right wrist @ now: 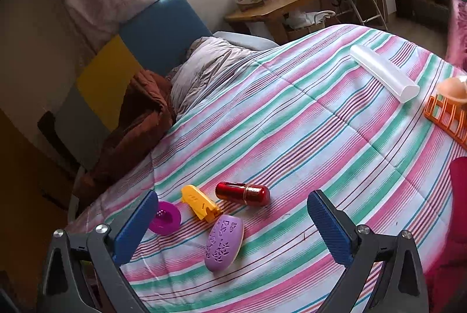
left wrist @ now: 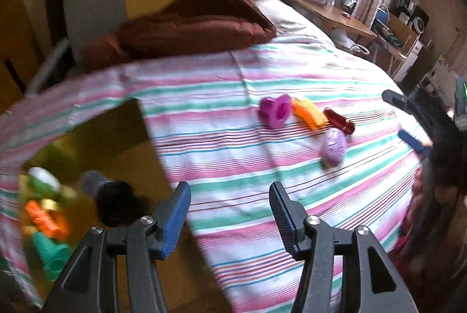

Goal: Organize rigid objects
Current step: 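Move the left tool to the magenta cup and grasp it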

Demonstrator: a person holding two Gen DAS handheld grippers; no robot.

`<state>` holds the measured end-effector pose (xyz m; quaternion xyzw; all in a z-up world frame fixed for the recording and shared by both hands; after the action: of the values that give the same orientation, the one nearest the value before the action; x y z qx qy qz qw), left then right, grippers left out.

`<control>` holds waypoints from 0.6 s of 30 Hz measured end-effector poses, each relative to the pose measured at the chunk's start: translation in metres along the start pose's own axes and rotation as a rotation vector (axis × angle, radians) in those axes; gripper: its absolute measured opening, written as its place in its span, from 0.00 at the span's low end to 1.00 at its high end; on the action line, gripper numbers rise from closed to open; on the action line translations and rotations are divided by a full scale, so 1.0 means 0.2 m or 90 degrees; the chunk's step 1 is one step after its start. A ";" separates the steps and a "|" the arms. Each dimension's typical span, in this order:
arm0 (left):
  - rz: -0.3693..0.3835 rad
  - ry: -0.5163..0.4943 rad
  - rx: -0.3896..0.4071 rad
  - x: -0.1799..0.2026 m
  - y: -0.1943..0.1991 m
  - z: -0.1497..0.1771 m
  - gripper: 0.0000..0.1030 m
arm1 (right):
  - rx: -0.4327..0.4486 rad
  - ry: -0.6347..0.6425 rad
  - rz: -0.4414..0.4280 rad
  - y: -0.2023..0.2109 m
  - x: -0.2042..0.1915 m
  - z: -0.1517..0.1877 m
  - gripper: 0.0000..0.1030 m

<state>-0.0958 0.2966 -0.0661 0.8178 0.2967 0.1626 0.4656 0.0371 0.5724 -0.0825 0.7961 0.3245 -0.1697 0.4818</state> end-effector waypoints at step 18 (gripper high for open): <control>0.086 0.020 -0.038 0.14 -0.57 -0.46 0.56 | -0.045 -0.016 -0.042 -0.04 -0.03 0.04 1.00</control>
<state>-0.1624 0.4201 -0.1167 0.8189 0.2434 0.2153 0.4732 0.0278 0.5653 -0.0872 0.7654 0.3503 -0.1838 0.5076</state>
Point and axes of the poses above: each gripper's, at about its wrist camera, not at the fingertips, and y roughly against the way its jaws point, x to its right, z to its underside, the point moved 5 cm from there along -y, roughly the way its jaws point, and after that the axes turned 12 degrees about -y, right-handed, at the moved point
